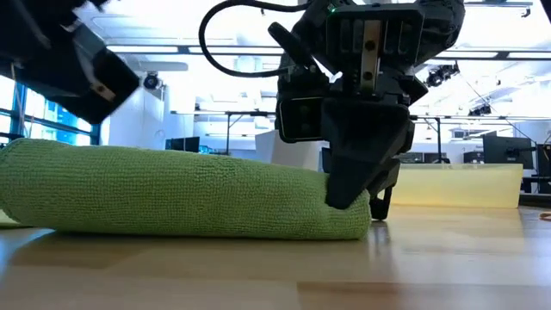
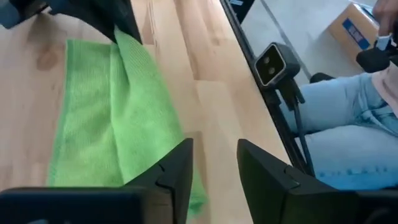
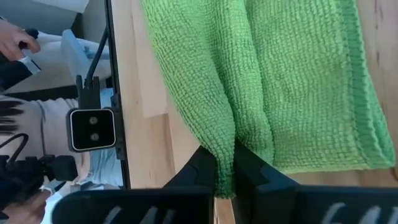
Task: Roll microfiber towels into tight, uniform cylinder then place into a basket
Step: Roll the green towel
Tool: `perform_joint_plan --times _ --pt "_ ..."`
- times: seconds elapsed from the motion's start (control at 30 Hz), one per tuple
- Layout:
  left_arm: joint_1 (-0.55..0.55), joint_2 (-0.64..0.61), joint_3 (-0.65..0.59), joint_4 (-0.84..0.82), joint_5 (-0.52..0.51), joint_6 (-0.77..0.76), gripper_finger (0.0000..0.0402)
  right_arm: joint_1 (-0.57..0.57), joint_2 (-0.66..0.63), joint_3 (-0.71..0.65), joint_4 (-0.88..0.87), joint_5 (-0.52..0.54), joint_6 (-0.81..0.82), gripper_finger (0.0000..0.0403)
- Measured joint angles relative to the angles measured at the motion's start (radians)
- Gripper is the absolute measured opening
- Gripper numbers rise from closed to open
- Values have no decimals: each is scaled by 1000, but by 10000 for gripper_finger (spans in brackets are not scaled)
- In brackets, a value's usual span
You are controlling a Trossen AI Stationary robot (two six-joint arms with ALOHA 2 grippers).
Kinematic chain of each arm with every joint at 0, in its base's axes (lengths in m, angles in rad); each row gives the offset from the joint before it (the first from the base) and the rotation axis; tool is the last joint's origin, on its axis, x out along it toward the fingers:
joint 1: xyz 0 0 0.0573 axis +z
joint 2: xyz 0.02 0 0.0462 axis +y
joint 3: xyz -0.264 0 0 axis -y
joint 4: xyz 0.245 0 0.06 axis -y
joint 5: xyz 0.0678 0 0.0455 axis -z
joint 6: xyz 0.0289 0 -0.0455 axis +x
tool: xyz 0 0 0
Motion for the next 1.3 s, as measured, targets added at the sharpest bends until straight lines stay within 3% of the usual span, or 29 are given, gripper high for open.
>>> perform_joint_plan --times 0.13,0.27,0.43,0.7,0.9,1.03,1.3 --pt "-57 5 1 -4 -97 6 144 0 0 0 0 2 0 4" --pt "-111 37 1 3 -172 121 158 0 0 0 0 15 12 4" --pt "-164 110 2 43 -266 268 161 0 -1 0 0 33 18 4" --pt "-192 215 2 49 -390 317 161 -1 -1 0 -1 50 34 4" --pt "-191 229 3 51 -528 420 161 -1 -1 0 -1 53 49 4" --pt "-175 229 3 48 -524 445 161 -1 -1 0 -1 53 49 4" --pt "-105 253 3 -13 -434 313 161 -1 -1 0 1 53 49 4"
